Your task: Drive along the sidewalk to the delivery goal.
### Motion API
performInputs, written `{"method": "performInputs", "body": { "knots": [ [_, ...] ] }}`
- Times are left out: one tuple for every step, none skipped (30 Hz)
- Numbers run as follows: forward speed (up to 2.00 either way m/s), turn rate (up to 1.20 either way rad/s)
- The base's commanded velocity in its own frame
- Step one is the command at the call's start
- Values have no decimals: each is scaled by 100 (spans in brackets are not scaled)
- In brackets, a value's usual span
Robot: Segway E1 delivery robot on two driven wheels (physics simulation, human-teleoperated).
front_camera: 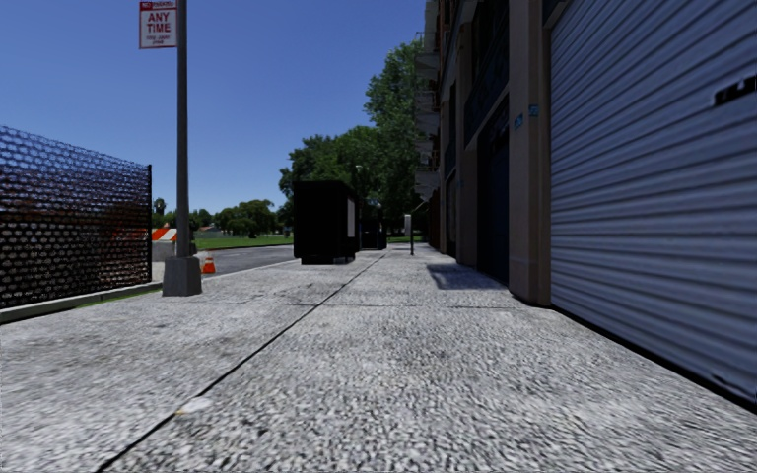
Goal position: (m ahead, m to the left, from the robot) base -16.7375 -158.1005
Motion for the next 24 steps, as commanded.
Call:
{"method": "performInputs", "body": {
  "knots": [
    [200,-31],
    [200,-31],
    [200,-23],
    [200,-1],
    [200,-1],
    [200,0],
    [200,0],
    [200,0],
    [200,0],
    [200,0],
    [200,0],
    [200,0],
    [200,0],
    [200,0],
    [200,0],
    [200,0],
    [200,0],
    [200,0],
    [200,0],
    [200,0],
    [200,0],
    [200,0],
    [200,0],
    [200,0]
  ]
}}
